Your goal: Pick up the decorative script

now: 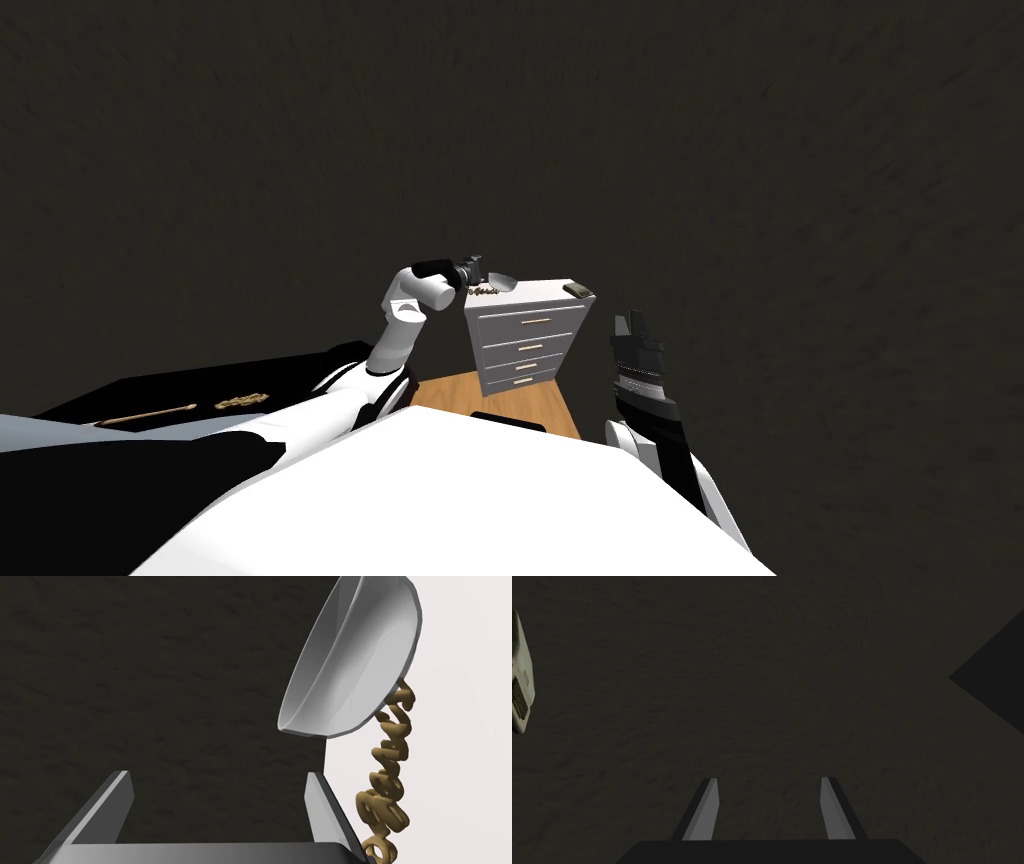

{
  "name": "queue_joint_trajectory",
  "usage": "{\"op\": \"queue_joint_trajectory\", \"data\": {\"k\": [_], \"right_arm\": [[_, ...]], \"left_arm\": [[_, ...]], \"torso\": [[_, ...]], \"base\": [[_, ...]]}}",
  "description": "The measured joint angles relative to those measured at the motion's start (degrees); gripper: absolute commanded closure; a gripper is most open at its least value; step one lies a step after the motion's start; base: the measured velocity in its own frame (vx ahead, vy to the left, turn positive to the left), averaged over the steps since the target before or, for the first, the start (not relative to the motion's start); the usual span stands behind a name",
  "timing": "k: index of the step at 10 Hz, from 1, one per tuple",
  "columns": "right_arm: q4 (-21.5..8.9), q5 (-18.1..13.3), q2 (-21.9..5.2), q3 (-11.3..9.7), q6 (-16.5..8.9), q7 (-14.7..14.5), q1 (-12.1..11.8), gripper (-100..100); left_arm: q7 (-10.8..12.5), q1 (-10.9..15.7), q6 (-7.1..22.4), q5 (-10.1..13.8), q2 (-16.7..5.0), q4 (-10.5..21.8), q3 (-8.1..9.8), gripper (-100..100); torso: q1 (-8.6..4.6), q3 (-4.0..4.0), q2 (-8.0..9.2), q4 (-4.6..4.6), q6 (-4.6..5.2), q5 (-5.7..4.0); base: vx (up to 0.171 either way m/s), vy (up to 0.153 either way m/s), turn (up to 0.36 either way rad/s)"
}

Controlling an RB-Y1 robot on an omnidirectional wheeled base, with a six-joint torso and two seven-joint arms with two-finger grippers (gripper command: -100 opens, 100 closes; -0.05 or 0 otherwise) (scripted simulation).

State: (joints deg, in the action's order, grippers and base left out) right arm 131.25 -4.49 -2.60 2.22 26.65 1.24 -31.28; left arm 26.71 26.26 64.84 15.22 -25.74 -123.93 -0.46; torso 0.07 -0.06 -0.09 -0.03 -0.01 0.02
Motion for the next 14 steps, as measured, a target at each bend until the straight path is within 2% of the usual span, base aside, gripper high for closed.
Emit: {"op": "queue_joint_trajectory", "data": {"k": [5,11,14], "right_arm": [[0.0,0.0,0.0,0.0,0.0,0.0,0.0,0],[0.0,0.0,0.0,0.0,0.0,0.0,0.0,0],[0.0,0.0,0.0,0.0,0.0,0.0,0.0,0]], "left_arm": [[2.0,2.7,7.2,2.4,-0.2,1.4,-0.48,-100],[5.0,7.5,16.3,6.9,-0.7,4.3,-1.1,-100],[6.1,9.1,20.7,8.6,-0.8,5.5,-1.43,-100]], "torso": [[-0.02,0.01,0.03,0.0,-0.01,0.01],[0.02,-0.02,-0.02,-0.01,-0.01,0.01],[0.01,-0.01,-0.01,-0.01,0.0,0.01]], "base": [[0.023,0.02,-0.008],[0.028,0.022,-0.012],[0.026,0.02,-0.01]]}}
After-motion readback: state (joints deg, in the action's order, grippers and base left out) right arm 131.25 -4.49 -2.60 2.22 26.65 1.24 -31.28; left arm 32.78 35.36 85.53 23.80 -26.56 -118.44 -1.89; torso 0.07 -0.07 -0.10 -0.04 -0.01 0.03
